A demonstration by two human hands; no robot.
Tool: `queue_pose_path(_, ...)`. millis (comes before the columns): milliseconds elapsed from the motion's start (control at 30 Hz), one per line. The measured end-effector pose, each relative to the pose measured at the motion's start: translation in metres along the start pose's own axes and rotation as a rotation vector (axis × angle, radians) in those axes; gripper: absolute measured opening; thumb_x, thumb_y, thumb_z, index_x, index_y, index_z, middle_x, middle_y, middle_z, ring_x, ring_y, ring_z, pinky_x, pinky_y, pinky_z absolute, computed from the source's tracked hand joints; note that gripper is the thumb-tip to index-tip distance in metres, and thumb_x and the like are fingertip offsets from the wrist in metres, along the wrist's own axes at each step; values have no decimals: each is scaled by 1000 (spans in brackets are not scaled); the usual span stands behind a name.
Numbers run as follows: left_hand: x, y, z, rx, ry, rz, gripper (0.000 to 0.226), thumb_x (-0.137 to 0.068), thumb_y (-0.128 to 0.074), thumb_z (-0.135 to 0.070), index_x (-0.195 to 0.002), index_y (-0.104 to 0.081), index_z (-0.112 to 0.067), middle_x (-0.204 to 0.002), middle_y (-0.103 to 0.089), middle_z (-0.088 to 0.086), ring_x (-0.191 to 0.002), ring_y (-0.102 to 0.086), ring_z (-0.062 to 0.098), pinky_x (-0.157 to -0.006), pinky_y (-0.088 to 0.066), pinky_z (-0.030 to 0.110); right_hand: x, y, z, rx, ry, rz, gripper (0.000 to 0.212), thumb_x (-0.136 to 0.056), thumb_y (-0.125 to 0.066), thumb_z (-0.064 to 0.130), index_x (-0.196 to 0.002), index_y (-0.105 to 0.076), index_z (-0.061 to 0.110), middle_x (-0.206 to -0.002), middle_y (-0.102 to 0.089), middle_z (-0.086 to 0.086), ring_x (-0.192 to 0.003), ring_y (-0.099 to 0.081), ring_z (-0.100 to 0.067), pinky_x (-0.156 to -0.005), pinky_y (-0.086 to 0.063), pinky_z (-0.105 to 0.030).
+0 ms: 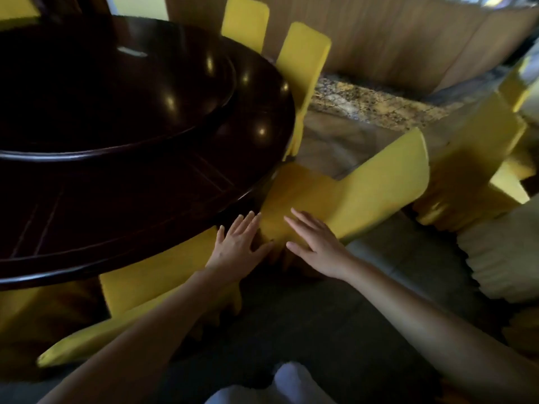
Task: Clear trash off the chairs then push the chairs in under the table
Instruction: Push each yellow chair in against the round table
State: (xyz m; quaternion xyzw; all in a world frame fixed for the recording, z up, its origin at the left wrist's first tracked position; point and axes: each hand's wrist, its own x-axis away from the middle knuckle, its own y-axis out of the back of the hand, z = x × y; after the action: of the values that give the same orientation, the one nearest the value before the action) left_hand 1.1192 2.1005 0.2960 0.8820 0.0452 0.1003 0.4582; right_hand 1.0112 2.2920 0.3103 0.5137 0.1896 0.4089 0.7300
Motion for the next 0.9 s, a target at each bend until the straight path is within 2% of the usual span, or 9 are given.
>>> queue_pose_path(100,-33,-14,-45,-41,-73,-4,72,-90,-32,-62,-148,2,-35,-158,7,-9,-143,15,11,-115,11,47,15,17,-40,-4,-89,-56,63,-95,-31,56,-150,-11,35,-159,4,15,-145,8,-8,-118,-7,-43)
queue_pose_path(300,-86,-50,-121,-149,-158,63,72,-90,-24,-63,-147,8,-34,-157,17,-8,-141,24,14,-114,14,51,48,36,-124,21,-254,-179,65,-94,-39,53,-150,-17,27,-160,0,6,-146,6,-14,-118,-7,-48)
queue_pose_path(400,-103,-69,-147,-187,-191,136,72,-89,-21,-65,-147,9,-34,-156,19,-9,-139,26,13,-113,17,48,68,40,-158,-20,-341,-213,67,-93,-38,57,-150,-16,29,-160,-1,6,-146,5,-16,-115,-2,-47)
queue_pose_path(500,-123,-85,-166,-219,-234,188,72,-89,-19,-66,-147,10,-34,-155,21,-9,-134,30,9,-111,19,47,82,43,-190,-37,-407,-223,72,-89,-28,68,-150,-10,33,-160,2,7,-146,7,-15,-115,0,-48)
queue_pose_path(600,-150,-96,-184,-235,-291,204,73,-88,-18,-68,-147,10,-34,-156,19,-9,-137,27,10,-111,18,47,90,52,-218,-43,-488,-241,72,-90,-26,67,-150,-3,35,-160,6,8,-145,11,-14,-115,2,-46)
queue_pose_path(700,-184,-109,-212,-247,-341,224,74,-88,-20,-68,-147,9,-34,-156,17,-10,-141,22,12,-111,16,48,98,62,-245,-56,-564,-293,68,-93,-34,58,-150,-4,35,-160,5,6,-145,11,-15,-115,0,-46)
queue_pose_path(900,-253,-135,-266,-208,-454,238,76,-86,-18,-70,-148,7,-33,-157,16,-9,-141,22,11,-111,17,49,102,84,-309,-42,-624,-327,68,-91,-36,57,-149,-4,38,-160,8,8,-143,15,-13,-113,0,-47)
